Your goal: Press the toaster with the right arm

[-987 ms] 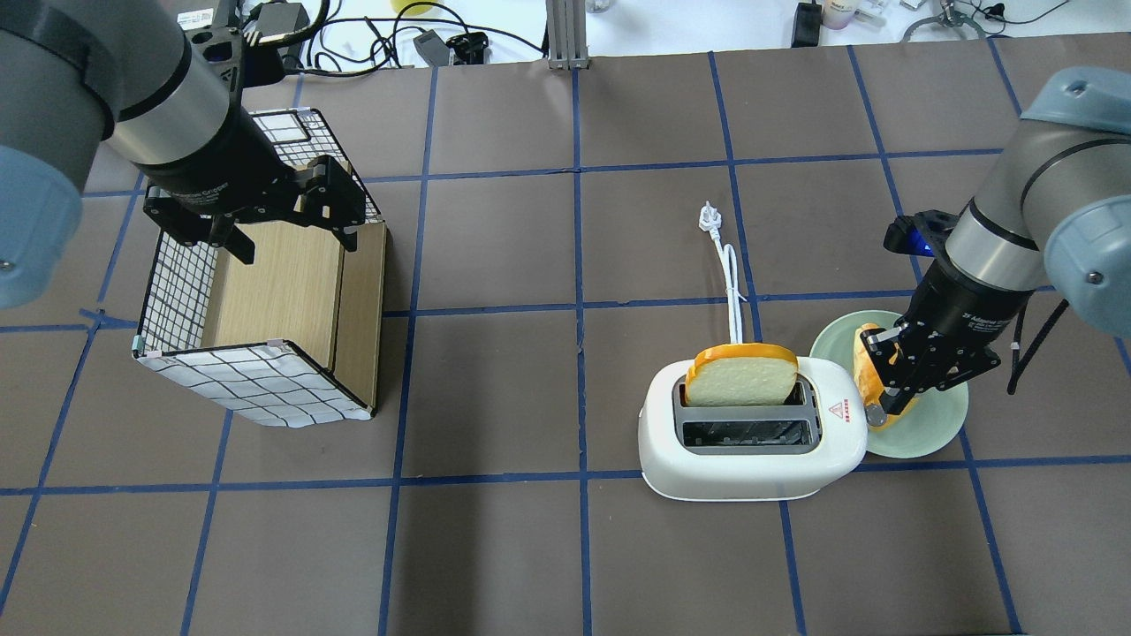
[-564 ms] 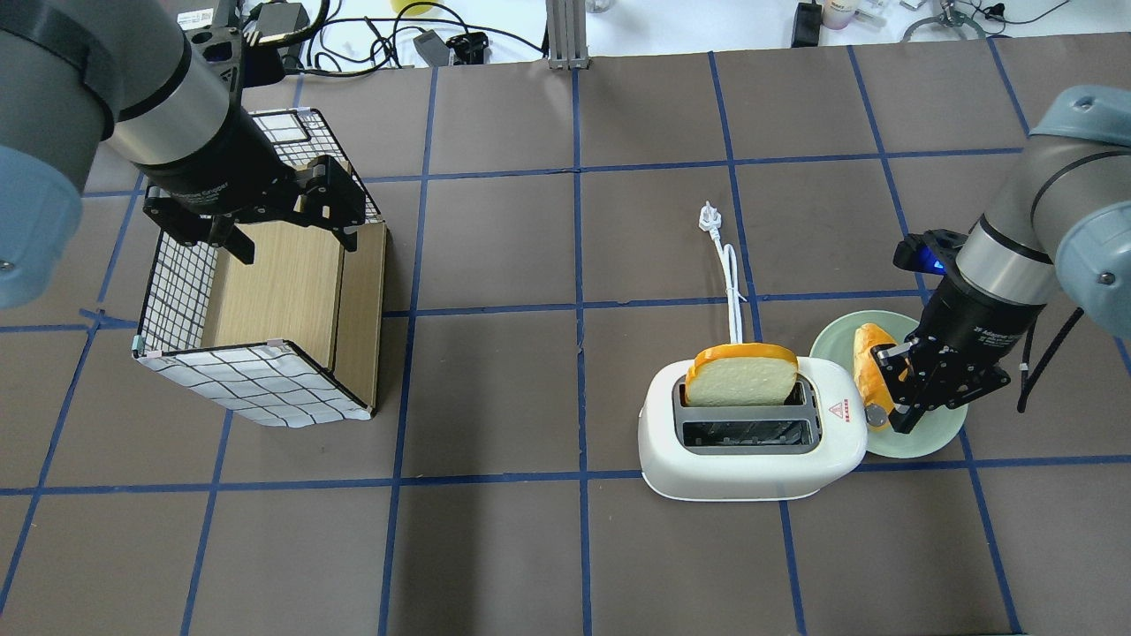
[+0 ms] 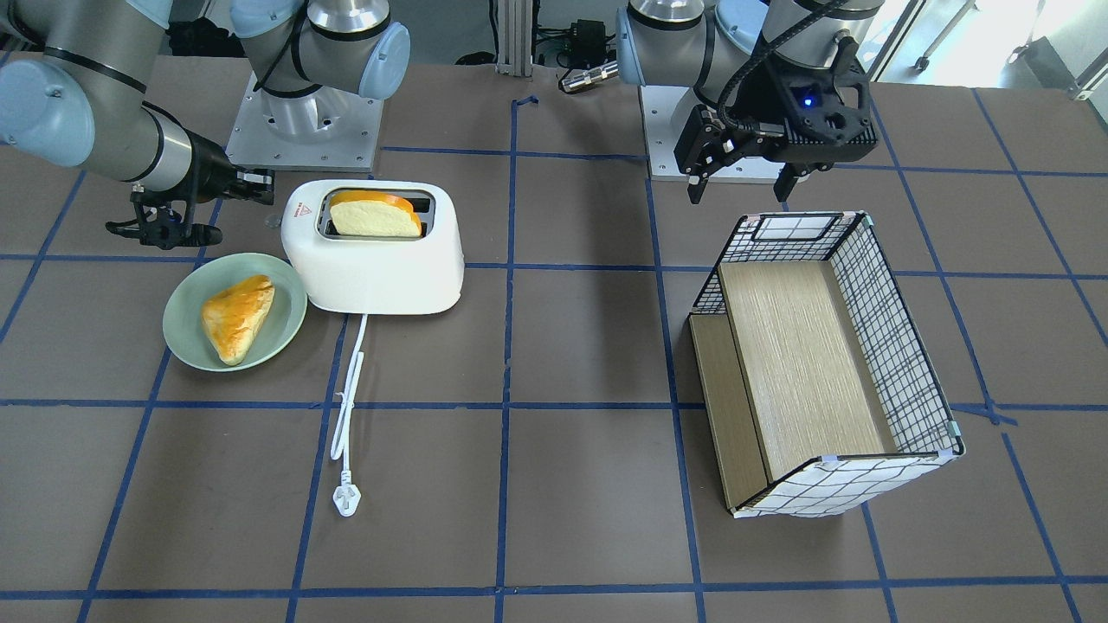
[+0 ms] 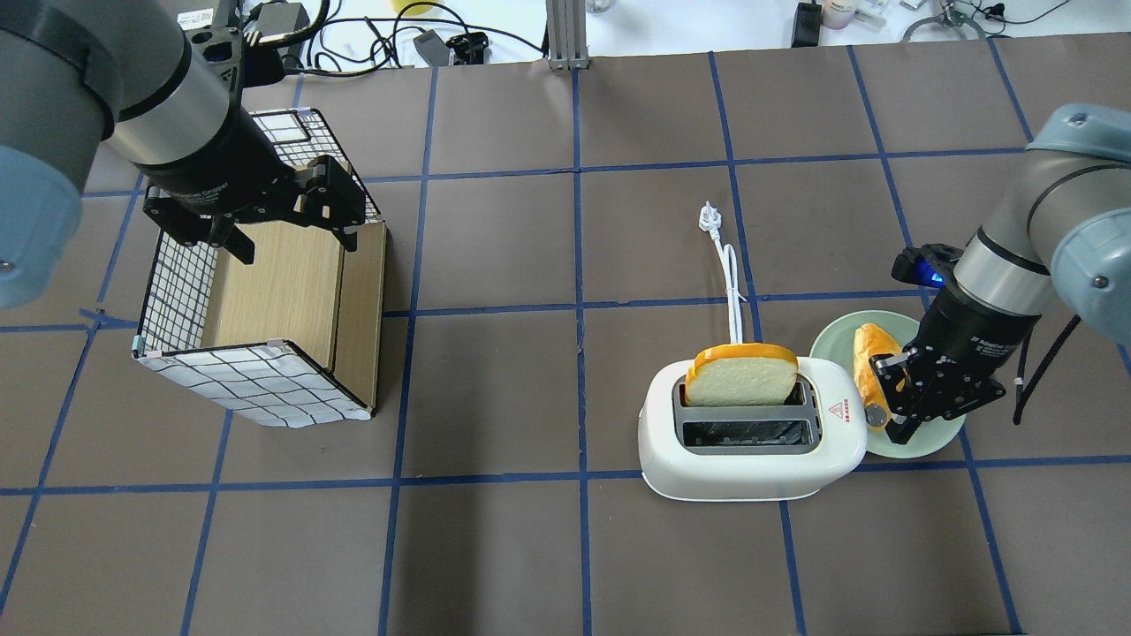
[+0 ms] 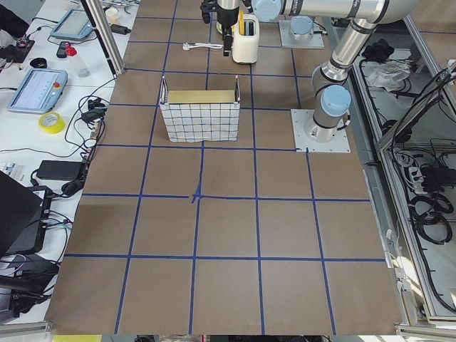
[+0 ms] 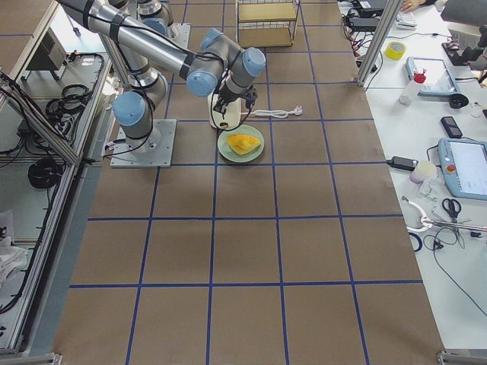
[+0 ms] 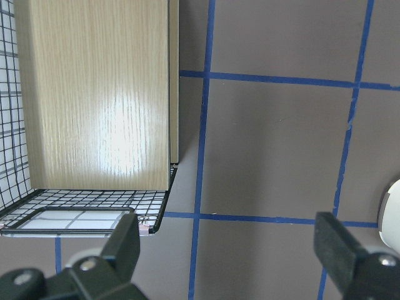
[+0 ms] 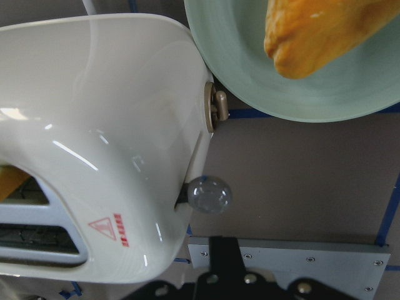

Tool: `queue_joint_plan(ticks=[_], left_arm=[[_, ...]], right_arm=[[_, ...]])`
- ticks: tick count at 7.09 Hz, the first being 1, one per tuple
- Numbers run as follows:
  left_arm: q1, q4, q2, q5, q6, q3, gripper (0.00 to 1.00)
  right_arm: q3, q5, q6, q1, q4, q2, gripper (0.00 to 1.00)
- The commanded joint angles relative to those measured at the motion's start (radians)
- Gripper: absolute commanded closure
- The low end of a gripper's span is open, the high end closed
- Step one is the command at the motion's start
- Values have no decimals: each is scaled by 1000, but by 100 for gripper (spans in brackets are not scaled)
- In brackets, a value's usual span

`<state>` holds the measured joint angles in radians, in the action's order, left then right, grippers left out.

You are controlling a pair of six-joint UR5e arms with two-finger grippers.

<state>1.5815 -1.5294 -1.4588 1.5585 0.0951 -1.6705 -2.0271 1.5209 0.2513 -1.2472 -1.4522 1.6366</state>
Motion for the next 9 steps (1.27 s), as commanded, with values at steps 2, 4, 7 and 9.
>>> queue_joint_plan(ticks=[2, 4, 7, 9], left_arm=[[0, 0, 0, 0, 0, 0, 0], [0, 0, 0, 0, 0, 0, 0], [0, 0, 0, 0, 0, 0, 0], [0, 0, 0, 0, 0, 0, 0]], right_arm=[[-7, -5, 0, 2, -13, -30, 100], [-8, -8, 3, 2, -14, -37, 100], [-13, -8, 6, 5, -34, -58, 100], [-15, -10, 6, 5, -51, -78, 100]])
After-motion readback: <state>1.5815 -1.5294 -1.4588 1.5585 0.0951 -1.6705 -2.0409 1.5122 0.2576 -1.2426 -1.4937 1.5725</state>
